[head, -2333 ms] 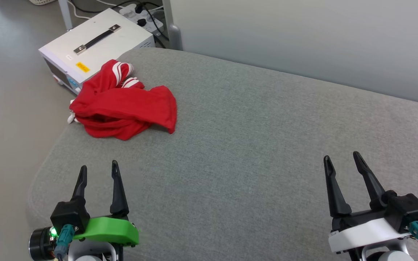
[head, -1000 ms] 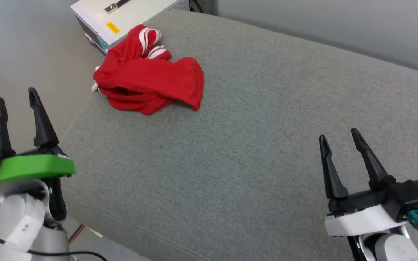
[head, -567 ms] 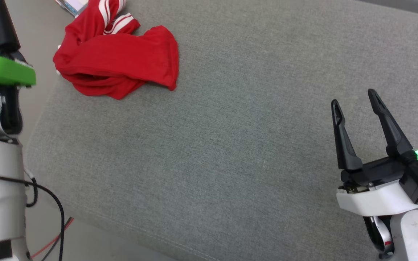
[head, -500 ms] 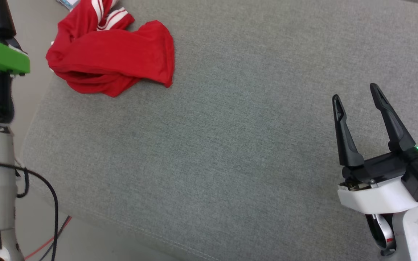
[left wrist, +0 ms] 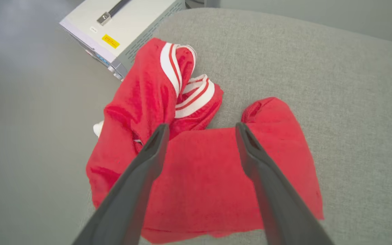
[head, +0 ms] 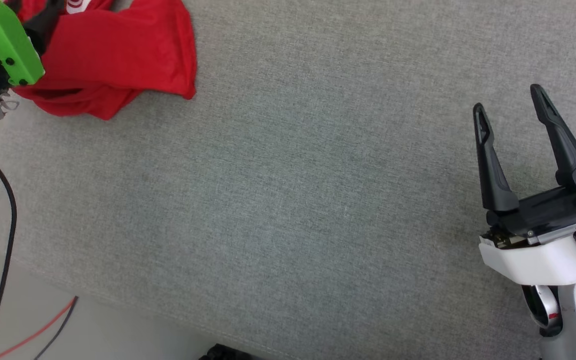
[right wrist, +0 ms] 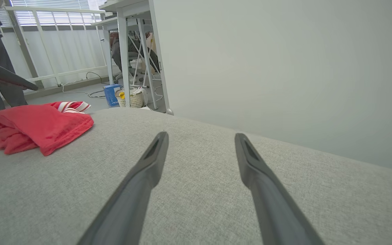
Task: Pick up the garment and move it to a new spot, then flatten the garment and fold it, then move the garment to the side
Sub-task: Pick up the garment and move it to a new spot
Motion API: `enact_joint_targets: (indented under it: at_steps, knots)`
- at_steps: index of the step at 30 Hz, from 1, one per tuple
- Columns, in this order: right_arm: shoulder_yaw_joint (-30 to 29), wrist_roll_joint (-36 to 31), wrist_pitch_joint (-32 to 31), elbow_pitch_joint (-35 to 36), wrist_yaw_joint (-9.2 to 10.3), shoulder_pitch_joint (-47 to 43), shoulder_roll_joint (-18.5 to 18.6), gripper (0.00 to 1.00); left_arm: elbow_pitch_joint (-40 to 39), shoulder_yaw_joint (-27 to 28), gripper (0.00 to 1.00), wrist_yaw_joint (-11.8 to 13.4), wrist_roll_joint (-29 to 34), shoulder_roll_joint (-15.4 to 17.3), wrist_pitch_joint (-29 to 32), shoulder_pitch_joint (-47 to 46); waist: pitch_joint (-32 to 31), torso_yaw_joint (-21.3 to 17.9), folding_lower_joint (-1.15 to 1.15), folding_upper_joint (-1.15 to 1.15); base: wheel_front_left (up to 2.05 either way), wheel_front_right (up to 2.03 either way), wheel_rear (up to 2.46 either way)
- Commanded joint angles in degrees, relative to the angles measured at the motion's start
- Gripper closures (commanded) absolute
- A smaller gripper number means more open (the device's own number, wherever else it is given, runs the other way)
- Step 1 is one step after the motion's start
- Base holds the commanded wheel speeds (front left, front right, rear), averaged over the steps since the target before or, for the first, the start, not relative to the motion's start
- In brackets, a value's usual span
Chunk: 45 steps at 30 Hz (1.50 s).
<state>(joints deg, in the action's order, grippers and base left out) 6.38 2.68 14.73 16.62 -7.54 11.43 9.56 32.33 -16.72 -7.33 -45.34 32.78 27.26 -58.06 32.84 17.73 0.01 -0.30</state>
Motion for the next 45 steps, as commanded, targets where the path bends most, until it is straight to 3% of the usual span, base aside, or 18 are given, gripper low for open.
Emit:
enact_joint_targets:
  at_steps: [1, 3, 9, 16, 17, 18, 32, 39, 45]
  knots:
    - [-0.1, -0.3, 0.3, 0.6, 0.05, 1.2, 0.3, 0.00, 0.7, -1.4, 0.00, -0.1, -1.6, 0.7, 3.1, -1.3, 2.2, -1.1, -0.01, 0.30, 0.00, 0.00, 0.00]
    - [-0.1, -0.4, 0.3, 0.9, 0.05, 1.5, 0.6, 0.00, 1.7, -3.3, 0.00, -0.1, -4.4, 1.3, 8.6, -2.0, 3.3, -1.4, -0.01, 0.30, 0.00, 0.00, 0.00]
    - [-0.5, -0.2, 0.3, 1.2, 0.05, 2.2, 0.8, 0.00, 5.3, -8.5, 0.00, -0.1, -6.2, 2.7, 16.9, -2.7, 5.8, -2.4, -0.01, 0.30, 0.00, 0.00, 0.00]
    - [-0.4, 0.4, 0.3, 0.6, 0.05, 3.1, 0.3, 0.00, 11.7, -15.7, 0.00, -0.2, -6.0, -0.5, 18.8, 0.0, 6.4, -3.4, -0.01, 0.30, 0.00, 0.00, 0.00]
    - [-0.7, 0.6, 0.3, 0.3, 0.05, 2.9, 0.1, 0.00, 11.4, -17.9, 0.68, -0.2, -6.3, -0.5, 17.8, 0.4, 5.8, -3.2, -0.01, 0.30, 0.00, 0.00, 0.00]
    - [-0.7, 0.8, 0.3, 0.1, 0.05, 2.8, 0.1, 0.00, 11.2, -18.4, 1.00, -0.2, -6.5, -0.4, 17.5, 0.3, 5.4, -3.1, -0.01, 0.30, 0.00, 0.00, 0.00]
    - [0.0, 2.9, 0.3, -3.1, 0.05, -0.7, -3.3, 0.00, 5.4, -24.4, 1.00, -0.2, -4.5, 5.1, 4.0, -4.4, -7.8, -2.2, -0.01, 0.30, 0.00, 0.00, 0.00]
    - [-0.5, 3.5, 0.3, -4.0, 0.05, -3.7, -5.2, 0.00, -1.4, -27.4, 1.00, -0.2, -4.2, 7.2, -0.3, -7.2, -13.8, -4.1, -0.01, 0.30, 0.00, 0.00, 0.00]
    - [-1.0, 4.0, 0.3, -4.4, 0.05, -5.3, -6.2, 0.00, -8.0, -30.5, 1.00, -0.2, -2.8, 6.9, -2.2, -9.9, -16.7, -7.2, -0.01, 0.30, 0.00, 0.00, 0.00]
